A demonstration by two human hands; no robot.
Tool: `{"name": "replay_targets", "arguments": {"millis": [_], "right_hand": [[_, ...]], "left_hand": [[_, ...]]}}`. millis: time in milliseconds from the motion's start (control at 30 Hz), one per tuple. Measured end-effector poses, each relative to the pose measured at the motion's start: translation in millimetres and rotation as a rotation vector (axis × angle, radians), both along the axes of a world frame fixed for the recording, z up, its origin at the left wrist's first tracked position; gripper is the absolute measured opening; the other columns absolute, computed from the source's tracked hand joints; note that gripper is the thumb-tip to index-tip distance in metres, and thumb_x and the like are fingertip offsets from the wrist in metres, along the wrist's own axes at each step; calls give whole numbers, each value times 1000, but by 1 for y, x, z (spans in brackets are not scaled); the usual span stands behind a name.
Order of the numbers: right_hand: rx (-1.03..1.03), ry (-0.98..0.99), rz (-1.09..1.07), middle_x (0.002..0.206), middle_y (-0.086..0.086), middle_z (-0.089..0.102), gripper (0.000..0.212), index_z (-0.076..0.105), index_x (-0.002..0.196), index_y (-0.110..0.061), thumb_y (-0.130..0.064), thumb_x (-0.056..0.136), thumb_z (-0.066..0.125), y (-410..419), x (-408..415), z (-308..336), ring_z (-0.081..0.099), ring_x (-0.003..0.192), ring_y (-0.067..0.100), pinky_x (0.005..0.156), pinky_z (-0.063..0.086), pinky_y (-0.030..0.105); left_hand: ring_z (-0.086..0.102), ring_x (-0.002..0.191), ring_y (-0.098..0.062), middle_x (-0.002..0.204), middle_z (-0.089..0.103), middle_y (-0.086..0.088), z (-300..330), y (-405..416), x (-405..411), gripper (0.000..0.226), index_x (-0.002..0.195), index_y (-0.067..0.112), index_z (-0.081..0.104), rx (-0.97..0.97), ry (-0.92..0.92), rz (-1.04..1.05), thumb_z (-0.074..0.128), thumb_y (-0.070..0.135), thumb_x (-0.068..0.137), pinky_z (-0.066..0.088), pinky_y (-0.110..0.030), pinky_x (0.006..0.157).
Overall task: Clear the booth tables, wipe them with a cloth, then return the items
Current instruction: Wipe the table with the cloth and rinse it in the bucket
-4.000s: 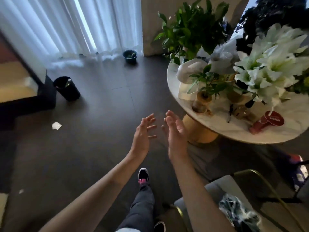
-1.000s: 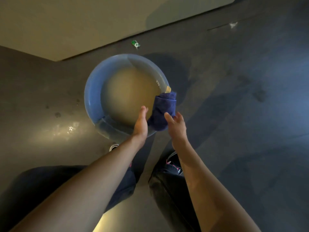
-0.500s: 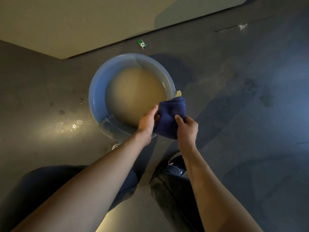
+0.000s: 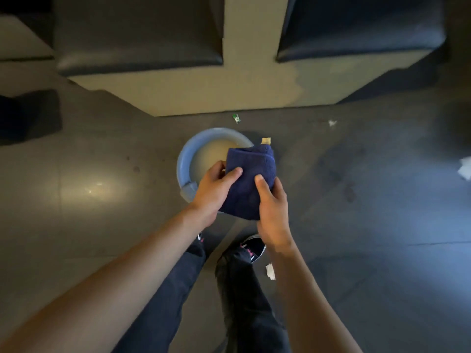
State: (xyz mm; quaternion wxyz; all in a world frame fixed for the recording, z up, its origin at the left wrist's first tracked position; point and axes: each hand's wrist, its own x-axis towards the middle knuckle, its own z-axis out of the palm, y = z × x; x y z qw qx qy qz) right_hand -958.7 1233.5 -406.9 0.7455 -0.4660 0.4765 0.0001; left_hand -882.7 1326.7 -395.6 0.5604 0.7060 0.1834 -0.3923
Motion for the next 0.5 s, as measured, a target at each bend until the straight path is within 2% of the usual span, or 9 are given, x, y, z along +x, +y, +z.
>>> {"name": "replay_targets", "arguments": {"millis": [67, 167, 300, 400, 500], "right_hand": [[-10, -22, 44, 110, 5, 74, 20, 63, 119, -18, -19, 99, 60, 6, 12, 52, 70, 99, 18, 84, 58, 34], [-34, -63, 117, 106, 0, 74, 18, 63, 117, -23, -20, 99, 60, 20, 33, 122, 70, 96, 15, 79, 57, 30], [-96, -133, 214, 105, 1, 73, 13, 65, 110, -26, -22, 98, 61, 56, 54, 208, 69, 100, 20, 84, 57, 36], [-138, -174, 293, 103, -1, 73, 9, 65, 105, -28, -24, 98, 61, 87, 65, 258, 69, 98, 18, 86, 56, 38], [-145, -202, 356, 102, -7, 72, 9, 63, 106, -30, -27, 98, 61, 125, 72, 299, 69, 92, 9, 81, 55, 32]], "left_hand": [[65, 89, -18, 98, 71, -13, 49, 14, 6, 13, 101, 9, 64, -39, -35, 48, 63, 22, 99, 49, -36, 85], [66, 91, -18, 100, 73, -9, 119, 36, 14, 9, 100, 15, 66, -92, -88, 112, 60, 22, 100, 50, -38, 87], [64, 76, -9, 80, 70, 5, 207, 75, 21, 14, 87, 20, 62, -114, -174, 230, 60, 21, 101, 49, -27, 72], [65, 80, -16, 88, 72, -7, 260, 107, 23, 14, 89, 18, 63, -109, -216, 297, 62, 27, 99, 50, -35, 75], [68, 86, -23, 99, 72, -13, 306, 144, 25, 17, 93, 14, 65, -117, -225, 399, 63, 31, 98, 52, -41, 80]]}}
